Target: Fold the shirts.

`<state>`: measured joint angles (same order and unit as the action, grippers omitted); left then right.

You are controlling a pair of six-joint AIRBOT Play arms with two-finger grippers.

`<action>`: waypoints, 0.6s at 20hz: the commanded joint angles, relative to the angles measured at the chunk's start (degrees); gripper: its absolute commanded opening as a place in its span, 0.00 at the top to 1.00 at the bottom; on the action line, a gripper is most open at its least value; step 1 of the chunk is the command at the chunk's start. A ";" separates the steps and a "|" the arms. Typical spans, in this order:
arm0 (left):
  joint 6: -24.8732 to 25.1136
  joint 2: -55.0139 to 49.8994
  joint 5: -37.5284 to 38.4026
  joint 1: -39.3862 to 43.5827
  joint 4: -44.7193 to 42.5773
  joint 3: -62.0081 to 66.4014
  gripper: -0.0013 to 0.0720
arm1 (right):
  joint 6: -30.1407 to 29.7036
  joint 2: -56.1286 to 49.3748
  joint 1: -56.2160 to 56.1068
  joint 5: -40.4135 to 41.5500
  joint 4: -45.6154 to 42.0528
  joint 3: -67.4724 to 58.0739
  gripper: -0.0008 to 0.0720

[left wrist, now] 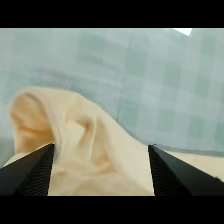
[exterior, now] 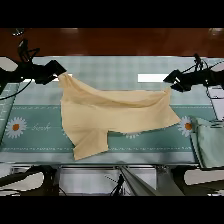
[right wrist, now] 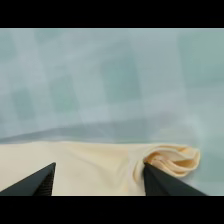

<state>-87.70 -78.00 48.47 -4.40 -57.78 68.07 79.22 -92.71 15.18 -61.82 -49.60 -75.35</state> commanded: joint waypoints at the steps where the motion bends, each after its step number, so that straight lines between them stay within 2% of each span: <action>1: 4.55 -1.22 13.46 -6.12 -1.77 3.93 0.02 | -0.46 -4.50 5.07 -12.55 -0.15 -11.13 0.13; 4: 4.55 -0.42 28.76 -15.87 -6.58 4.39 0.02 | -0.20 0.83 12.24 -20.31 -11.19 -10.84 0.13; 6: 7.41 1.64 34.45 -21.27 -6.54 -2.05 0.02 | 3.45 5.79 15.47 -19.45 -17.55 -4.96 0.13; 7: 7.56 3.06 35.23 -23.21 -6.51 -6.78 0.02 | 3.72 8.96 16.72 -17.09 -17.79 0.59 0.13; 9: 7.85 6.62 33.83 -26.23 -5.99 -17.55 0.02 | 3.26 15.80 17.51 -9.62 -15.06 13.44 0.13; 12: 14.56 10.36 28.87 -30.21 5.11 -29.27 0.02 | -7.74 24.06 17.51 -3.52 -2.08 30.18 0.13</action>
<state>-78.56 -70.87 78.61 -30.39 -60.40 48.90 78.76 -75.94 31.59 -71.35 -59.68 -58.89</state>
